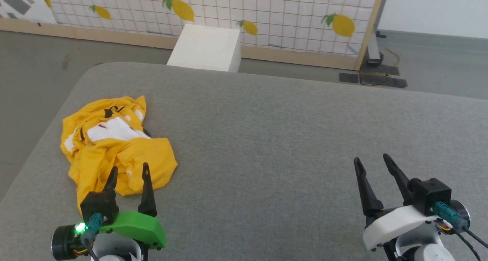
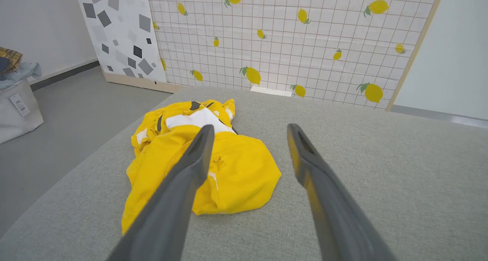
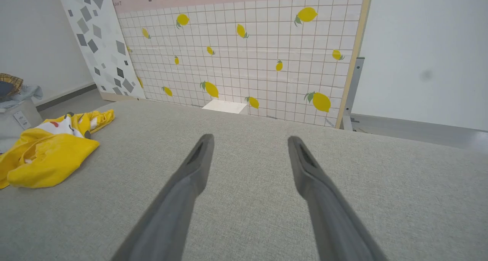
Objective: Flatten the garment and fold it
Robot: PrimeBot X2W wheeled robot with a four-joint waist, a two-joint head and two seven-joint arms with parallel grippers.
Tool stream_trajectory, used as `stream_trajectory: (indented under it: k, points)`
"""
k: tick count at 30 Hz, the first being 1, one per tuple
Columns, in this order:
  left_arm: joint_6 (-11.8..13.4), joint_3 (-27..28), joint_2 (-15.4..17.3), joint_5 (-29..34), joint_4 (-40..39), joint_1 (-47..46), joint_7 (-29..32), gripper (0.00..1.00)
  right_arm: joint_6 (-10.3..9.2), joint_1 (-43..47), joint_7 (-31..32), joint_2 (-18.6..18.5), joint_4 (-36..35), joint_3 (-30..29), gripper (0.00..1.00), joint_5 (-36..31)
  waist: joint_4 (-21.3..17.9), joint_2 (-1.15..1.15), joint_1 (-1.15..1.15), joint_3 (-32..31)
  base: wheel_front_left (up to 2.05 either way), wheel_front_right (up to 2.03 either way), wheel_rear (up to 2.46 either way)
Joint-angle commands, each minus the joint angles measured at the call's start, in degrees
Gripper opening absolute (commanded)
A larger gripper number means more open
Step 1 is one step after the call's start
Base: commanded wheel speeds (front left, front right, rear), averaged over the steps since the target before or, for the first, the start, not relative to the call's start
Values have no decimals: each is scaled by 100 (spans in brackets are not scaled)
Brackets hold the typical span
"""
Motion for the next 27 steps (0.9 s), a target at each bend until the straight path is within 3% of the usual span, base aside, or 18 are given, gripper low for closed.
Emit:
stream_trajectory:
  k: [1, 27]
  points:
    - [34, 13, -7, -61, 24, 86, -58, 100, -2, 41, -61, 1, 45, 27, 100, 73, 119, 0, 0, -11, 0, 0, 0]
    - [162, 87, -11, -363, 136, 280, -363, 100, -4, 96, -368, 2, 361, 244, 100, 474, 900, 0, 0, -63, 0, 0, 0]
